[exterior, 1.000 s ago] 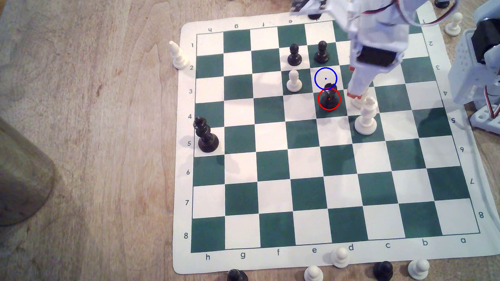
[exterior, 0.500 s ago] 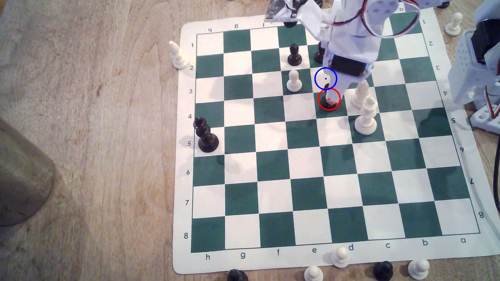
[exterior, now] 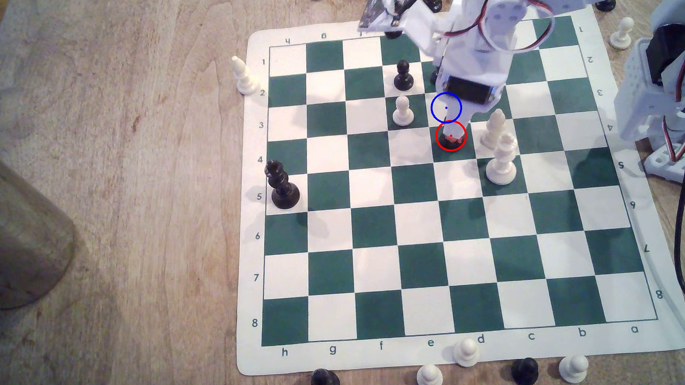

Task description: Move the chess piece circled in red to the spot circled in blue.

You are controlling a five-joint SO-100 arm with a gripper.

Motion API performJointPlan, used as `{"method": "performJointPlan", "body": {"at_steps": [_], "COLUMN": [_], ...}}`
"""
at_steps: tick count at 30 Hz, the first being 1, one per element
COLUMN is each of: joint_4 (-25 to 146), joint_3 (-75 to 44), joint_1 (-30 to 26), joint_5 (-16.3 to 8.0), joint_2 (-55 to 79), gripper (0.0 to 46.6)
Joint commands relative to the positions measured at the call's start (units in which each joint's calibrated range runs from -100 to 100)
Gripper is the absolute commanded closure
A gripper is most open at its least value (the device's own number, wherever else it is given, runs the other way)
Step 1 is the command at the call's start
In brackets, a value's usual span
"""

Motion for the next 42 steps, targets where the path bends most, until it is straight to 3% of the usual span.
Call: {"method": "performJointPlan", "body": {"at_steps": [1, 6, 32, 35, 40, 42], "joint_4": [-1.3, -1.9, -4.1, -4.2, -4.9, -4.9], "joint_3": [-4.6, -4.6, -5.1, -4.9, -4.5, -4.5], "joint_1": [0.1, 0.0, -1.9, -1.9, -1.9, -2.0], "joint_5": [-0.4, -0.5, -2.2, -2.2, -2.5, -2.6], "joint_2": [0.6, 2.2, 2.8, 2.8, 2.5, 2.5], "gripper": [32.0, 34.1, 35.9, 37.6, 45.6, 46.4]}}
